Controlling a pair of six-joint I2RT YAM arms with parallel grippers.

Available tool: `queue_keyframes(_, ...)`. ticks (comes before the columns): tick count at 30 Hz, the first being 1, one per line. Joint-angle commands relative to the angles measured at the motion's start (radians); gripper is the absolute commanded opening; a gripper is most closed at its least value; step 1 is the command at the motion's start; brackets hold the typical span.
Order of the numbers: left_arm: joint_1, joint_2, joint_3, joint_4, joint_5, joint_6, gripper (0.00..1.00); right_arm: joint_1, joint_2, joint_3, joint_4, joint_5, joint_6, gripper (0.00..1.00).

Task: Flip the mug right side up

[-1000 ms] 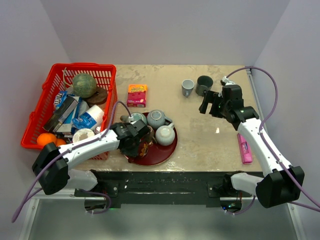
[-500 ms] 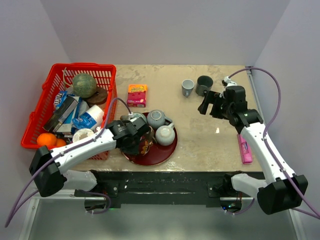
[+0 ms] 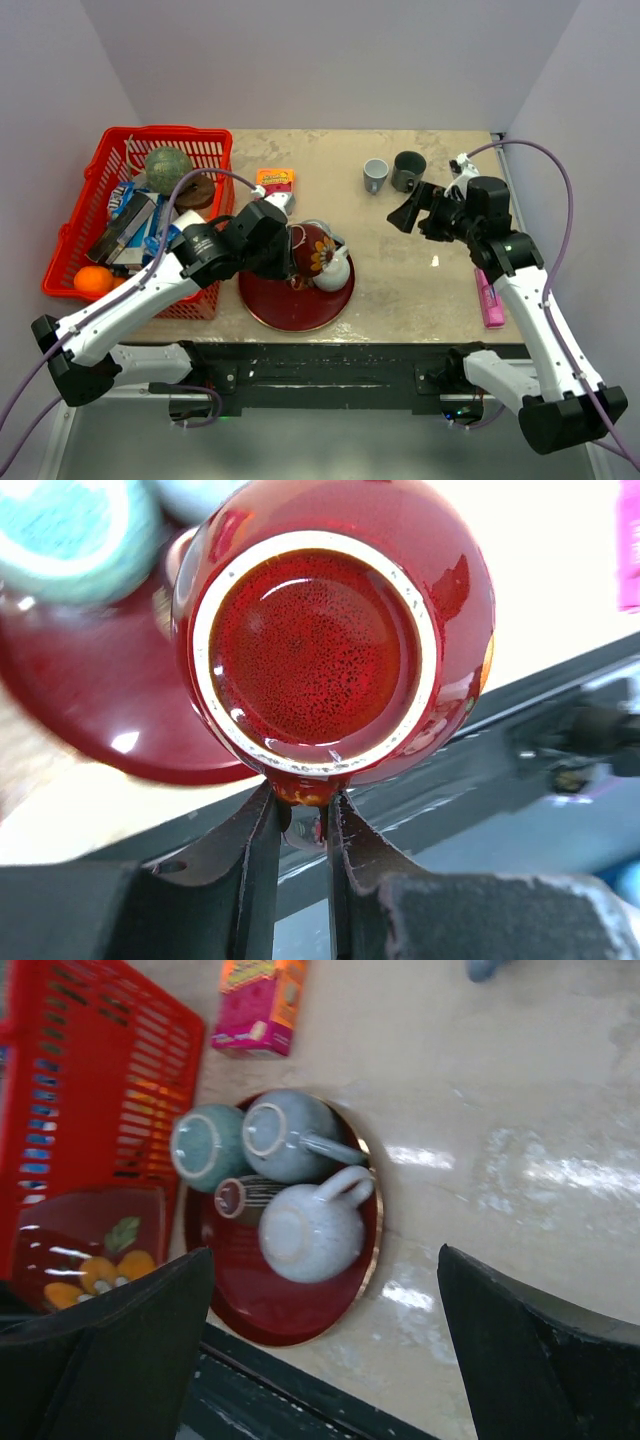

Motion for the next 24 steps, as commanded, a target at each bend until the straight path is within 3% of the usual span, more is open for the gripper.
queue_keyframes(1,-0.003,-0.026,0.112,0.224,0.061,0.033,0.00,-0.003,-0.068,0.003,0.206,-0.279,0.045,0.99)
queue_keyframes(4,0.005,-0.002,0.152,0.340,0.090,0.034,0.00,-0.002,-0.106,-0.054,0.396,-0.461,0.125,0.99)
queue_keyframes(8,0.011,0.029,0.210,0.513,0.156,0.011,0.00,0.009,-0.155,-0.110,0.624,-0.552,0.265,0.99)
queue_keyframes(15,0.014,0.066,0.254,0.713,0.239,-0.029,0.00,0.067,-0.165,-0.084,0.680,-0.581,0.277,0.99)
queue_keyframes(24,0.014,0.009,0.112,1.064,0.290,-0.138,0.00,0.173,-0.154,-0.090,0.740,-0.511,0.280,0.99)
